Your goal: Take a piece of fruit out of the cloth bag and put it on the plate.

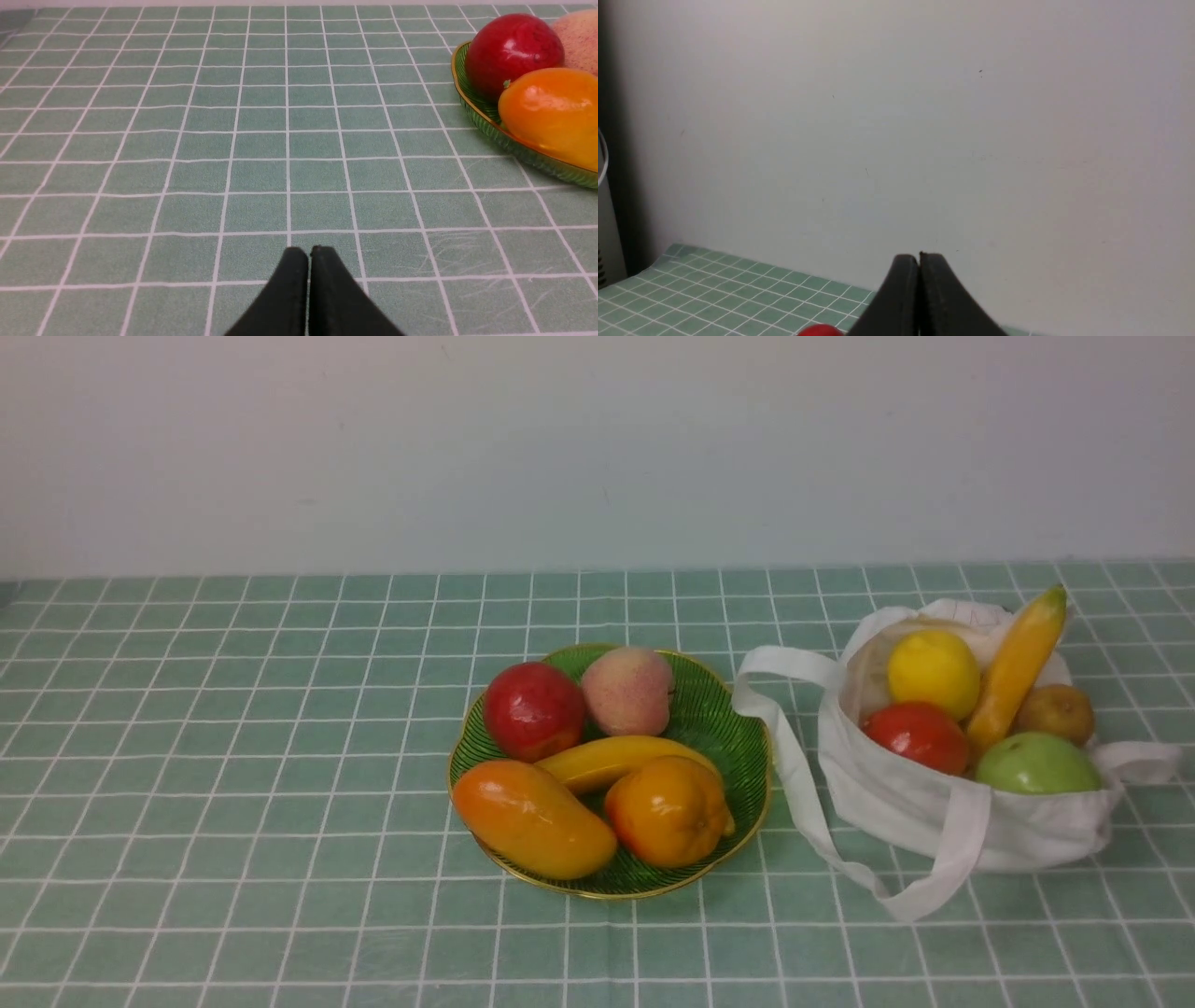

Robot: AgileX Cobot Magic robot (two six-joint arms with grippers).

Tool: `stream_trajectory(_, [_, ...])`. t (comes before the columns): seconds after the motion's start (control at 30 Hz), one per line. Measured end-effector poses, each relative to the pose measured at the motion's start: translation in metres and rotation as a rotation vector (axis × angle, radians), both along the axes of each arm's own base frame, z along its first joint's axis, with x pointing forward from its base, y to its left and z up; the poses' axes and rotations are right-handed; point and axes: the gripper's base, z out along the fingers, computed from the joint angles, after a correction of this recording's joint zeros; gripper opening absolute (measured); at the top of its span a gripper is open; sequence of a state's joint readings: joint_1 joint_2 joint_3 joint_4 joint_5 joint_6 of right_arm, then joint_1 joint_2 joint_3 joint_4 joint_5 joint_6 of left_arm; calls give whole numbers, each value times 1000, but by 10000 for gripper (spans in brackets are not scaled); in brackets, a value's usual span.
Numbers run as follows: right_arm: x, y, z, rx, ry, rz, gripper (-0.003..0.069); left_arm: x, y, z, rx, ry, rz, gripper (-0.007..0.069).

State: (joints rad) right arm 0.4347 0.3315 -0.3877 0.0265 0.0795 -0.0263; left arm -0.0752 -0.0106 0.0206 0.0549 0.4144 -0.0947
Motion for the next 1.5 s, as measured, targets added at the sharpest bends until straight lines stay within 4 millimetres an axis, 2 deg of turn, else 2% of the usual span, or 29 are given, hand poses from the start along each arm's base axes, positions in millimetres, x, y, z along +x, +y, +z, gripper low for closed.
stream_trajectory(0.77, [-2,-1,-3,-10,2,-7,-14,0,0,0,0,0,0,-8])
stream_trajectory(0.93, [-11,-12,-40,2,37,-94,-14,0,0,0,0,0,0,-8])
stream_trajectory(1.0, [-15,-19,-72,-10,95,-180,-14,0,0,0,0,0,0,-8])
stream_trajectory(1.07, [-17,-22,-86,-19,127,-226,-14,0,0,0,0,0,0,-8])
stream_trajectory(1.17, [-18,-29,-123,-15,271,-348,-14,0,0,0,0,0,0,-8])
stream_trajectory(1.23, [-18,-31,-138,2,348,-390,-14,0,0,0,0,0,0,-8])
stream_trajectory(1.27, [-18,-32,-143,10,384,-405,-14,0,0,0,0,0,0,-8])
stream_trajectory(1.5, [-18,-32,-143,16,386,-414,-14,0,0,0,0,-1,0,-8])
